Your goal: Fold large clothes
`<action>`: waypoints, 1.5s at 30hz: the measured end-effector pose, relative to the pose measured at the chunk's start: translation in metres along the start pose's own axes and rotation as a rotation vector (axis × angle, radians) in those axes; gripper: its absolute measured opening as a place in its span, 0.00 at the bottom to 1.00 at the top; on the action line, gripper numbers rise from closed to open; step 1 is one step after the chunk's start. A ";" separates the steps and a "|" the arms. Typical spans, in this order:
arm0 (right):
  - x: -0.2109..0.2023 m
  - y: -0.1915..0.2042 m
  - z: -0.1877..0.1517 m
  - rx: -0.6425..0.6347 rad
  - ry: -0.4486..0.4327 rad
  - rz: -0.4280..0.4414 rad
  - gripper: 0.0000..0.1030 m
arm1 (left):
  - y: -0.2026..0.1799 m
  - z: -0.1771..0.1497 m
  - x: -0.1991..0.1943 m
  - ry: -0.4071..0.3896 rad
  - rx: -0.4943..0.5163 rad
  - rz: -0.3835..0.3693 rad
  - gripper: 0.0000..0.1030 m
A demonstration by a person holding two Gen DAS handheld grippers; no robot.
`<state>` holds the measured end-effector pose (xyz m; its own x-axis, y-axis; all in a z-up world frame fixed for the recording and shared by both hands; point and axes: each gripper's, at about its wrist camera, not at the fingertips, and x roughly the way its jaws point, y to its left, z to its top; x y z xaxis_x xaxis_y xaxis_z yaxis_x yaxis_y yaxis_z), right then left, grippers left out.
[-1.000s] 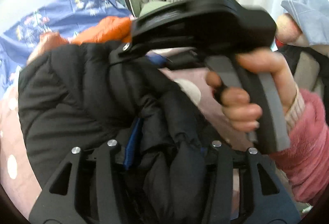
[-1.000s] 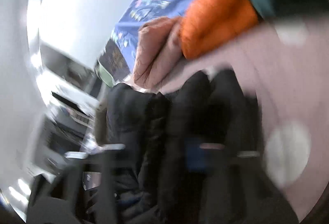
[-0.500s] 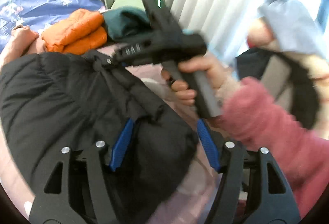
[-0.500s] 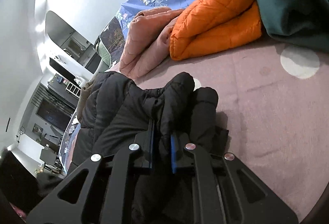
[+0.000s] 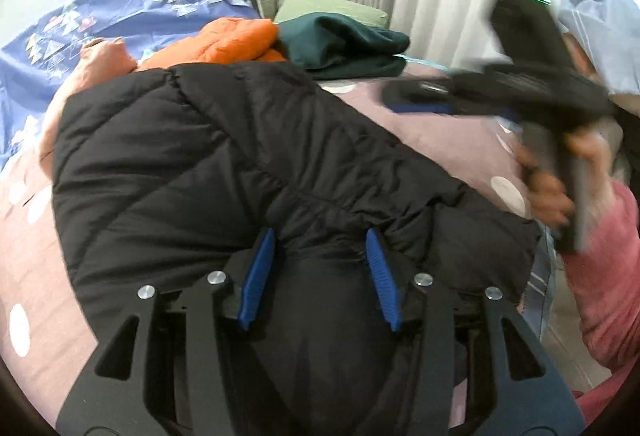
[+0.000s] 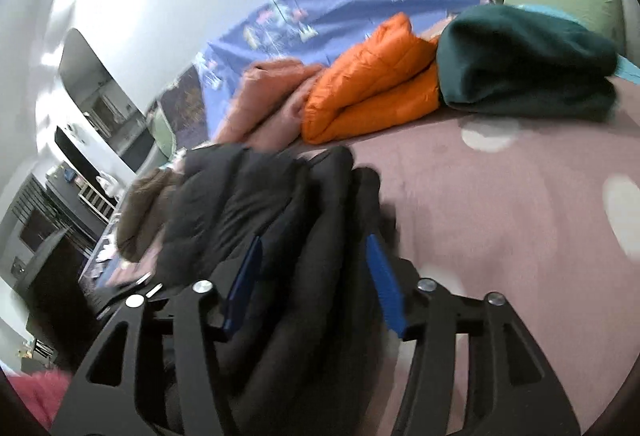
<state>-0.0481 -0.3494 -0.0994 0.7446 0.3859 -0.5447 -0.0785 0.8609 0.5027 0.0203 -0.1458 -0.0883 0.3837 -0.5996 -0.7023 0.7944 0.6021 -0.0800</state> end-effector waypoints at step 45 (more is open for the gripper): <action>-0.069 0.054 -0.093 0.007 -0.137 -0.112 0.42 | 0.067 0.027 0.037 -0.012 0.004 0.135 0.49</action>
<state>-0.1658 -0.2990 -0.0972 0.8319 0.2382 -0.5013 0.0143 0.8937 0.4485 0.1002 -0.1423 -0.1010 0.4927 -0.5194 -0.6982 0.7371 0.6755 0.0177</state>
